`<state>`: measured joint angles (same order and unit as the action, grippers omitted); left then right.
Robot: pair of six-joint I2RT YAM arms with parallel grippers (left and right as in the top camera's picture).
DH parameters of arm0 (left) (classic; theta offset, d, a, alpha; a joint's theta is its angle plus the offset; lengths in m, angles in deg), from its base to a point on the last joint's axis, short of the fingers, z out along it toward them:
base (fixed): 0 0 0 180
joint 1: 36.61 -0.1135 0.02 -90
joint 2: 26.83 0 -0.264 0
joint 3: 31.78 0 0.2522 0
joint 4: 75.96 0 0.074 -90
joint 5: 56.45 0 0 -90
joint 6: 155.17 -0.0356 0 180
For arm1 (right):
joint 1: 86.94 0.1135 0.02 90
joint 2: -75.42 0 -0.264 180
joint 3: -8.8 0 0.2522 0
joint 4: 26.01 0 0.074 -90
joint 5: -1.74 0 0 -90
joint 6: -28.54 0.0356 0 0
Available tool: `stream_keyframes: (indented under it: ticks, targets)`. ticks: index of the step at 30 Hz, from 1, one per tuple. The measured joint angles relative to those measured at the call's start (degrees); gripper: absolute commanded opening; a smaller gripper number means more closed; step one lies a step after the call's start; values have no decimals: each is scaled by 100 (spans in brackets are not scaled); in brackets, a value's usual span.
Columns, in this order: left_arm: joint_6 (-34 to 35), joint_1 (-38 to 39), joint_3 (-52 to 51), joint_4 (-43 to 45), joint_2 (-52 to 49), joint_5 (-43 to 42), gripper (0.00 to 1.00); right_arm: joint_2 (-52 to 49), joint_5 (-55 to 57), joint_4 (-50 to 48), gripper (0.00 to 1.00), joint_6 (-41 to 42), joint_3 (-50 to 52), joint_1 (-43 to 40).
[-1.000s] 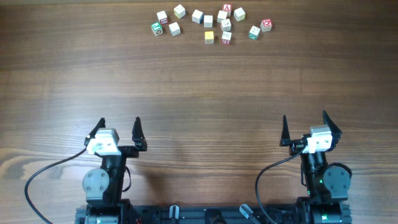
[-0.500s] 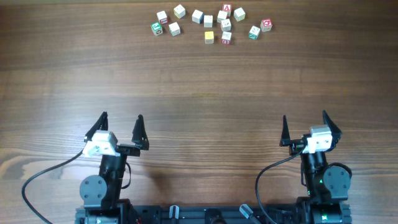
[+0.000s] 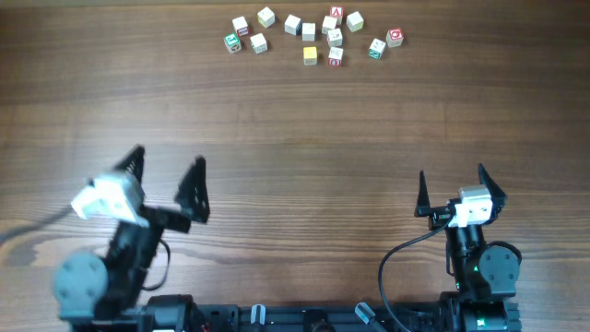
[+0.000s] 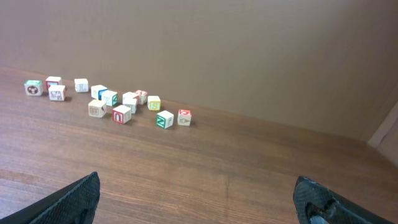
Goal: Form a circle
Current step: 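Reach the left gripper forward to the block cluster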
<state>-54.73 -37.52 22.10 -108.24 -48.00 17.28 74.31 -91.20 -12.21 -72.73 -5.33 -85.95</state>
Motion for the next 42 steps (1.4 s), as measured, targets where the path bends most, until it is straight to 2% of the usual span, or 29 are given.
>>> stream_keyframes:
  ticks: [5, 12, 14, 19, 29, 42]
  targets:
    - [20, 0, 2459, -1388, -1993, -15, 100, -2, 0, -2, 100, 0, 0, 0]
    - [22, 111, 5486, -3812, -4153, -7, 100, 0, 0, -2, 100, 0, 0, 0]
    - [20, 343, 6177, -4151, -4725, 7, 100, 0, 0, -2, 100, 0, 0, 0]
    - [17, 907, 6830, -3971, -5685, 409, 100, 0, 0, -2, 100, 0, 0, 0]
    - [-7, 1617, 6854, -3235, -7298, 616, 100, 0, -2, -2, 100, 0, 0, 0]
    - [1158, 1628, 6861, -479, -10439, 1434, 100, 0, 0, 0, 100, 0, 0, 0]
